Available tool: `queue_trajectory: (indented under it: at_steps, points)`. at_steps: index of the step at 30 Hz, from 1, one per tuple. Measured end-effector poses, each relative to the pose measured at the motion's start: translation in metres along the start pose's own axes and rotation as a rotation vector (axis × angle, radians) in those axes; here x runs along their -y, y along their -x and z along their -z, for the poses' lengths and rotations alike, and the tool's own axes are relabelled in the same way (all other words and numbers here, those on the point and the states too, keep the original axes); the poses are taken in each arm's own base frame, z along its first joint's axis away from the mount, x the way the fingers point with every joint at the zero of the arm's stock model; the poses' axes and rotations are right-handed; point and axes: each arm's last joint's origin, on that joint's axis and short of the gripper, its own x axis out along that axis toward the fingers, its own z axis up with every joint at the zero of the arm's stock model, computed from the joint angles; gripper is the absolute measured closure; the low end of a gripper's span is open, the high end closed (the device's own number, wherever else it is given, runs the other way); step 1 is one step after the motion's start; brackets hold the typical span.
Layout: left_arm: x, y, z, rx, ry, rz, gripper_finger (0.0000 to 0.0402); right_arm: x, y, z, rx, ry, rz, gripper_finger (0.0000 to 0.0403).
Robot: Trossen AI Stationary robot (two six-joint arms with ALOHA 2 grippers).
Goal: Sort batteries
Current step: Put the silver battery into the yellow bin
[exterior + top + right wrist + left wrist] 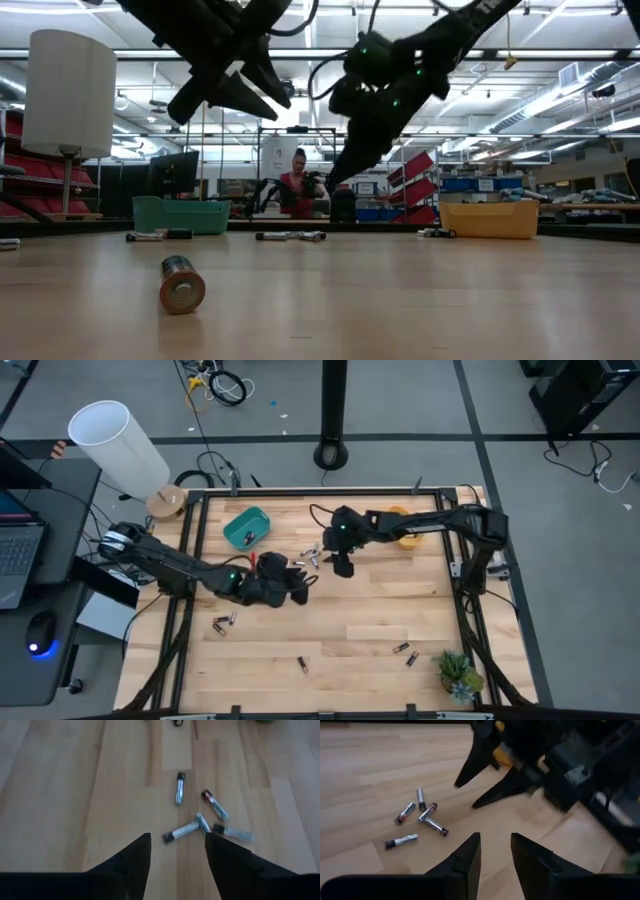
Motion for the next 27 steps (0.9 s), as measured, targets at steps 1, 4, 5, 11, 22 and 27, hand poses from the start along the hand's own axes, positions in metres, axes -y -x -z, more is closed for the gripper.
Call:
queue_trajectory:
  at_steps: [1,4,5,11,22,27]
  points:
    - [0.001,0.001,0.001,0.004,0.021,0.001,0.0282,-0.001,-0.005,0.0,0.009,0.01,-0.001,0.0208]
    - [0.003,0.005,0.005,-0.009,0.045,0.015,0.0282,-0.004,-0.019,0.0,0.04,0.03,-0.004,0.021]
    - [0.003,0.006,0.006,-0.023,0.05,0.024,0.0282,-0.005,-0.024,0.0,0.053,0.031,-0.006,0.021]
    - [0.003,0.013,0.015,-0.08,0.093,0.021,0.0282,-0.005,-0.042,0.013,0.142,-0.036,0.07,0.0212]
    - [0.005,0.018,0.018,-0.106,0.088,0.044,0.0282,-0.009,-0.047,0.048,0.228,-0.106,0.154,0.0217]
    - [0.005,0.02,0.017,-0.115,0.083,0.047,0.0282,-0.01,-0.047,0.054,0.268,-0.125,0.173,0.022]
